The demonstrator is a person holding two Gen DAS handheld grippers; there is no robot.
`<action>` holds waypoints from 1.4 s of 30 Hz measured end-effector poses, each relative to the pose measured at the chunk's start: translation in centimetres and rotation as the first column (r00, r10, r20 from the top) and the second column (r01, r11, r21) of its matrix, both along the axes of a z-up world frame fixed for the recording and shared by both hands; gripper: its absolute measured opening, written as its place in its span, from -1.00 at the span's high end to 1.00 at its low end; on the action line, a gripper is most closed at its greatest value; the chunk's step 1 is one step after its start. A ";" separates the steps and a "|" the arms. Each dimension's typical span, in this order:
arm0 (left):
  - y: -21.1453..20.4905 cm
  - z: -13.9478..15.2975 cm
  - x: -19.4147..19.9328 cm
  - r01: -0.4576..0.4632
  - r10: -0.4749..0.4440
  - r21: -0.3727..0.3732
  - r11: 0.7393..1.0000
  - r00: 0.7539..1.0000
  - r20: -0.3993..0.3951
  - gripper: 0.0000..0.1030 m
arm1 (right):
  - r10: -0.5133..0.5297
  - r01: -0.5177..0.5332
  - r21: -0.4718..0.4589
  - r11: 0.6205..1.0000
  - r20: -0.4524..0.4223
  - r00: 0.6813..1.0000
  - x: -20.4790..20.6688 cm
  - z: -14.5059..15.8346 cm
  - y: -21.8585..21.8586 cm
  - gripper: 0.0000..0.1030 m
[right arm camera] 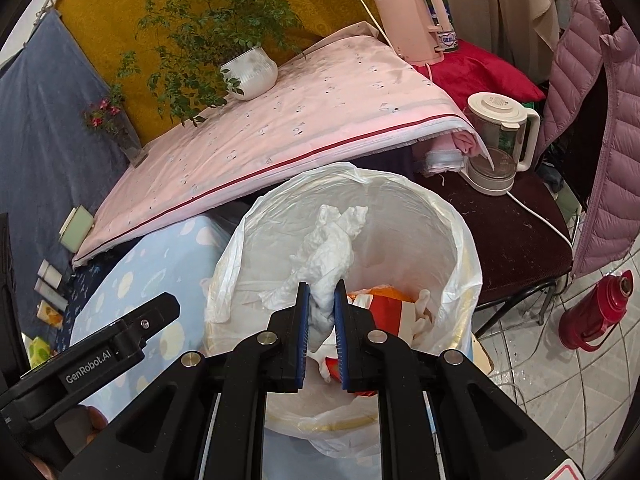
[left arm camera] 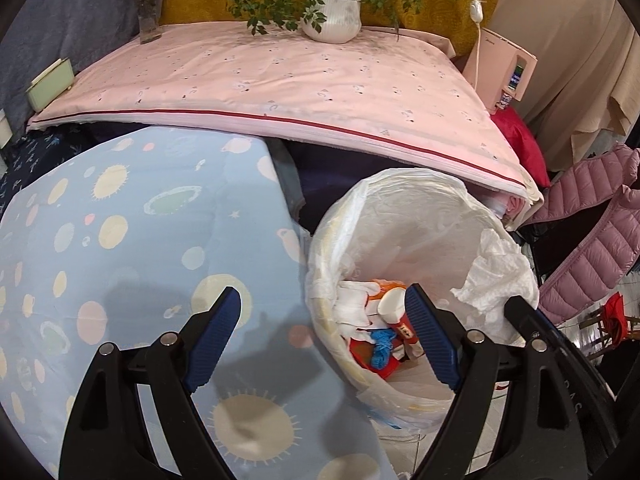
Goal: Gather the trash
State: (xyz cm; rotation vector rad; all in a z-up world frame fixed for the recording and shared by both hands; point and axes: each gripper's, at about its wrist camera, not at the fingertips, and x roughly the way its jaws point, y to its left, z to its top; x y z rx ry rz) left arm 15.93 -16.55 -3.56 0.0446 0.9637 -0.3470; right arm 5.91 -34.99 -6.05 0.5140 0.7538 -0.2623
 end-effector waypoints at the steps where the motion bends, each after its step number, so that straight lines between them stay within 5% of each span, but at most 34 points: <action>1: 0.2 -0.1 0.1 -0.004 0.004 0.006 1.000 1.000 0.003 -0.55 | 0.005 -0.005 -0.006 1.000 -0.002 1.000 0.2 0.0 0.2 0.76; 12: 2.1 -0.2 -0.3 -0.027 0.025 0.047 0.999 0.999 0.037 -0.55 | 0.059 -0.060 -0.075 0.995 -0.014 0.998 1.3 0.8 2.5 0.59; 17: 3.1 -0.2 -0.6 -0.038 0.035 0.060 0.997 0.998 0.049 -0.59 | 0.065 -0.066 -0.099 0.993 -0.014 0.998 1.0 1.5 3.0 0.27; 28: 4.7 -0.3 -1.9 -0.044 0.039 0.081 0.996 0.997 0.062 -0.64 | 0.084 -0.091 -0.194 0.977 -0.044 0.995 -0.3 2.4 4.2 0.05; 42: 6.1 -1.0 -4.8 -0.035 0.025 0.110 0.993 0.996 0.089 -0.73 | 0.101 -0.120 -0.305 0.945 -0.078 0.992 -2.7 2.0 6.1 -0.56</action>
